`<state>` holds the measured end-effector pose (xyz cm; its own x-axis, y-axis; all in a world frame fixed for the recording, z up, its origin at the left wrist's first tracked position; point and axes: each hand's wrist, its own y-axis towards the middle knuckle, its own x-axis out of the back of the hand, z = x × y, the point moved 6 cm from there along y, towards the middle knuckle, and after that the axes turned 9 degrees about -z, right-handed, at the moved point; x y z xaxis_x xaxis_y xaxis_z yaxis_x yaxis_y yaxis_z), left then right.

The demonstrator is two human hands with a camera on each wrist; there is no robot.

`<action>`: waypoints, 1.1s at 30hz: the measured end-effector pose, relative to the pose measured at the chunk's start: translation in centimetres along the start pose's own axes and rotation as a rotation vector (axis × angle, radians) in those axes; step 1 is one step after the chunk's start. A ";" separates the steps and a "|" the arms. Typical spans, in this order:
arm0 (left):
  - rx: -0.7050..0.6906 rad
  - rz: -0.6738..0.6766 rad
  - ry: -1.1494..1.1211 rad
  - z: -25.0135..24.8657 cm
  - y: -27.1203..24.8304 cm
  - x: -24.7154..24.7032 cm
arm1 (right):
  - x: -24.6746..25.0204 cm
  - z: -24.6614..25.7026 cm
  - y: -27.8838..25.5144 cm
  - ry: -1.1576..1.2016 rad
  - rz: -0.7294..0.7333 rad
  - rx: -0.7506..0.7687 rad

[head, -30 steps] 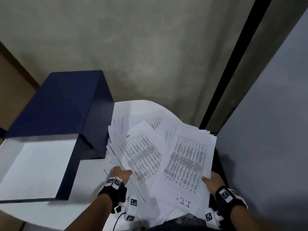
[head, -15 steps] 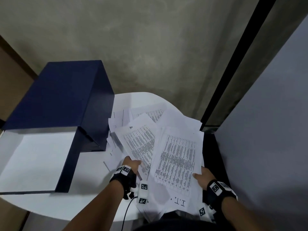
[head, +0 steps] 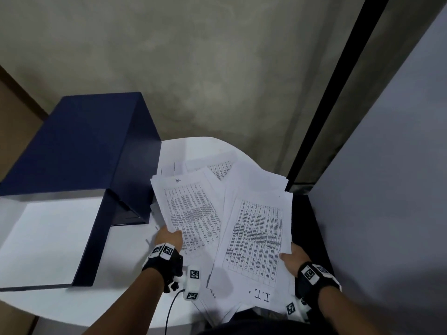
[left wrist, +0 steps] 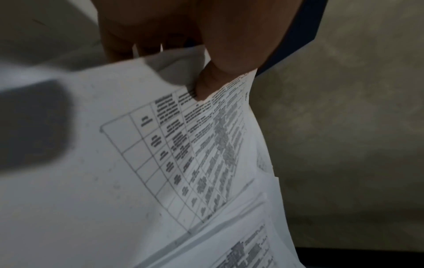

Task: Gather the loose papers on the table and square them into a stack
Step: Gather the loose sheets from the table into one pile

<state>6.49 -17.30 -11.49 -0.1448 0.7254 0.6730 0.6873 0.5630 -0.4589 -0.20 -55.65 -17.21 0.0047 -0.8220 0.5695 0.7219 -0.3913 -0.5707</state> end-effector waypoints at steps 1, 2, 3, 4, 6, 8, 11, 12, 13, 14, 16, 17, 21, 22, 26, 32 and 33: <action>-0.050 -0.034 -0.006 -0.6 -0.5 0.3 | 0.0 0.1 -0.1 0.001 0.008 0.001; -0.121 -0.073 -0.015 -1.4 -1.0 0.9 | 0.0 0.1 0.0 0.006 0.017 -0.001; -0.189 -0.111 -0.030 -2.3 -1.5 1.5 | 0.0 0.2 -0.1 0.004 0.020 0.000; -0.253 -0.138 -0.071 -3.5 -2.0 2.3 | 0.1 0.2 0.0 0.003 0.014 0.008; -0.389 -0.167 -0.179 -5.7 -2.6 4.0 | 0.1 0.4 -0.1 0.005 0.009 0.020; -0.478 -0.194 -0.280 -7.8 -3.2 6.2 | 0.2 0.6 -0.2 0.012 0.001 0.023; -0.512 -0.226 -0.463 -9.4 -3.6 8.5 | 0.3 0.6 -0.3 0.038 -0.010 0.016; -0.514 -0.220 -0.502 -9.7 -3.9 8.9 | 0.4 0.6 -0.5 0.036 -0.009 0.015; -0.510 -0.196 -0.536 -9.9 -3.9 9.0 | 0.5 0.8 -0.7 0.026 -0.011 0.018; -0.496 -0.159 -0.561 -9.9 -3.9 8.6 | 0.6 0.7 -0.8 0.033 -0.008 -0.002; -0.467 -0.071 -0.571 -9.7 -3.9 7.3 | 0.3 0.6 -1.0 0.131 0.037 -0.026; -0.457 -0.033 -0.549 -9.6 -4.2 6.4 | 0.2 0.6 -0.9 0.170 0.054 -0.022; -0.418 0.114 -0.455 -9.0 -6.1 2.1 | -1.1 -2.9 1.7 0.424 0.001 -0.239; -0.406 0.159 -0.404 -8.5 -6.4 0.8 | -1.5 -4.8 3.4 0.480 -0.027 -0.281; -0.338 0.338 -0.079 -4.9 -6.3 -4.1 | -1.0 -4.5 1.6 0.591 0.060 -0.431; -0.277 0.259 0.276 1.6 -3.0 -3.8 | -0.7 -4.0 1.3 0.678 0.140 -0.360; -0.245 0.239 0.324 2.4 -2.4 -3.2 | -0.9 -3.8 1.2 0.684 0.151 -0.340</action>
<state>3.58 -20.00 -13.96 0.2404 0.6402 0.7296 0.8278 0.2572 -0.4985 -1.99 -56.97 -20.66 -0.4216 -0.9058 0.0433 0.4950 -0.2698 -0.8259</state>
